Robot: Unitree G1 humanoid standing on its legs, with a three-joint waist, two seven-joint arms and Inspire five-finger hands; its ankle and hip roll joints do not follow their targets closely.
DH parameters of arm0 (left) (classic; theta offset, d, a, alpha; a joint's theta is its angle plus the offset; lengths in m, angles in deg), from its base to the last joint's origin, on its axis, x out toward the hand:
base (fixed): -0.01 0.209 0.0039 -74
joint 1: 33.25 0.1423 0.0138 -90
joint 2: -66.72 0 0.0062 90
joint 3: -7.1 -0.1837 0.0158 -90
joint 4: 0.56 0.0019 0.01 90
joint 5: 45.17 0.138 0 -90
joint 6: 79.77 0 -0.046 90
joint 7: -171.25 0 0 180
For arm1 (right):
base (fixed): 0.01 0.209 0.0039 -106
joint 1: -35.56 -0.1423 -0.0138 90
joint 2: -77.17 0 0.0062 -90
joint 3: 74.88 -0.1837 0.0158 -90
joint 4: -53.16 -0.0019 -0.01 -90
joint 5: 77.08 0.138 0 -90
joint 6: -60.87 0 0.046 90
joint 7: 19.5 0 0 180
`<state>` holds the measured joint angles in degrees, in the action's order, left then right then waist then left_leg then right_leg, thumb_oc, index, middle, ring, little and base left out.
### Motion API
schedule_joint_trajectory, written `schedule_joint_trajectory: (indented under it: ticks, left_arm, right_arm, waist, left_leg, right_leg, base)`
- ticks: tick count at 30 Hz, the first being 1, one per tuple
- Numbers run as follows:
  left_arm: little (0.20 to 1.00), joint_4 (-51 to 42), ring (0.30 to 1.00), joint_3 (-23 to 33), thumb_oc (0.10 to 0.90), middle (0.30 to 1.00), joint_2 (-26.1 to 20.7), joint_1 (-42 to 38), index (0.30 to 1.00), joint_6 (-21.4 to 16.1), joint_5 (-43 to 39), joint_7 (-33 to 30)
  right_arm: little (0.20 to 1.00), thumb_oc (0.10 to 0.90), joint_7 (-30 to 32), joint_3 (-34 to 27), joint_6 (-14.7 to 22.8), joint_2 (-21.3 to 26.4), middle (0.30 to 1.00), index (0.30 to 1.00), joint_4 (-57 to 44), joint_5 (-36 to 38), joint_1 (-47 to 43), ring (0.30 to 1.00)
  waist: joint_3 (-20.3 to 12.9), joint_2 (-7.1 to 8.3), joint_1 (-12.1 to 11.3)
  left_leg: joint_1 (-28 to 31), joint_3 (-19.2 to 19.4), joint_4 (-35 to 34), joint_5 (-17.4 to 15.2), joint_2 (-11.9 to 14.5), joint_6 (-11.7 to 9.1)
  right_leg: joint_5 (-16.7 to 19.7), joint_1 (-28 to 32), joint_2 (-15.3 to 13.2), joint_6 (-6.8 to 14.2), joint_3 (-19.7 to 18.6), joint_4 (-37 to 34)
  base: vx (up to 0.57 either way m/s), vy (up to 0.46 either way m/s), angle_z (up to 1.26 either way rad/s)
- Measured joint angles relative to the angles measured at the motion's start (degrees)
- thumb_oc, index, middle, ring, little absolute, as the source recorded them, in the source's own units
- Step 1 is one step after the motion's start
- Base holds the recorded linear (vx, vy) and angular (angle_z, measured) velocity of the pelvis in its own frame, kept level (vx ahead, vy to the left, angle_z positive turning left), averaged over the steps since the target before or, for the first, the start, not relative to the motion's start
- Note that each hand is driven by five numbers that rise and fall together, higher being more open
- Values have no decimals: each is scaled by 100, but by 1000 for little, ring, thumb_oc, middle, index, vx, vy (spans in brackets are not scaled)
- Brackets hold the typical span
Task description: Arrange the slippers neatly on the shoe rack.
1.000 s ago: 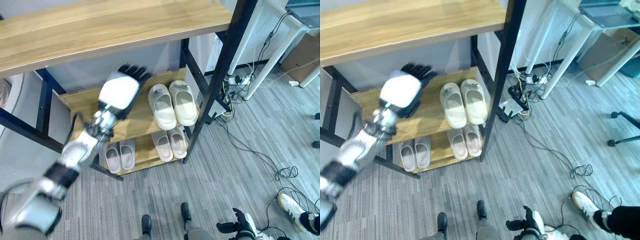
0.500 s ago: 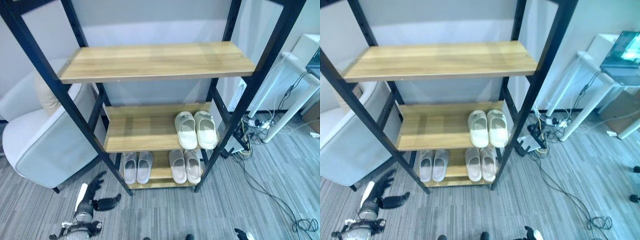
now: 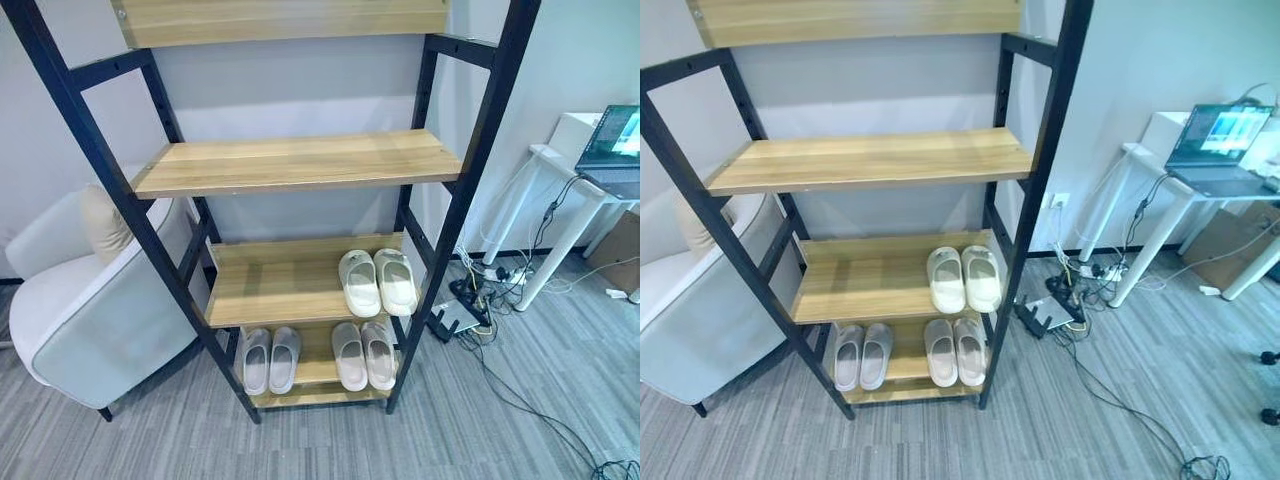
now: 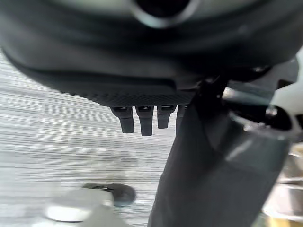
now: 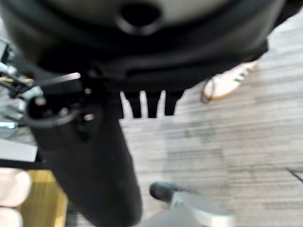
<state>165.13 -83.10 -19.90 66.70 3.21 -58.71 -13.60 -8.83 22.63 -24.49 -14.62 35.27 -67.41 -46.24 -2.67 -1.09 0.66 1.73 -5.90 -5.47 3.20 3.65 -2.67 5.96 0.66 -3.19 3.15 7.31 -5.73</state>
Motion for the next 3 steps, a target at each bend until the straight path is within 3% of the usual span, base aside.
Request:
schedule_joint_trajectory:
  ticks: [3]
  left_arm:
    - [900, 605, 900, 343, 800, 900, -46, -37, 900, 230, 323, -478]
  right_arm:
    - [900, 800, -82, -2, -18, -45, 900, 900, 147, 68, -86, 900]
  waist:
    - [-19, 27, 3]
  left_leg:
    - [87, 34, 1, -18, 38, -21]
  right_leg:
    - [-29, 72, 34, -44, 9, 0]
  base:
    - [19, 3, -4]
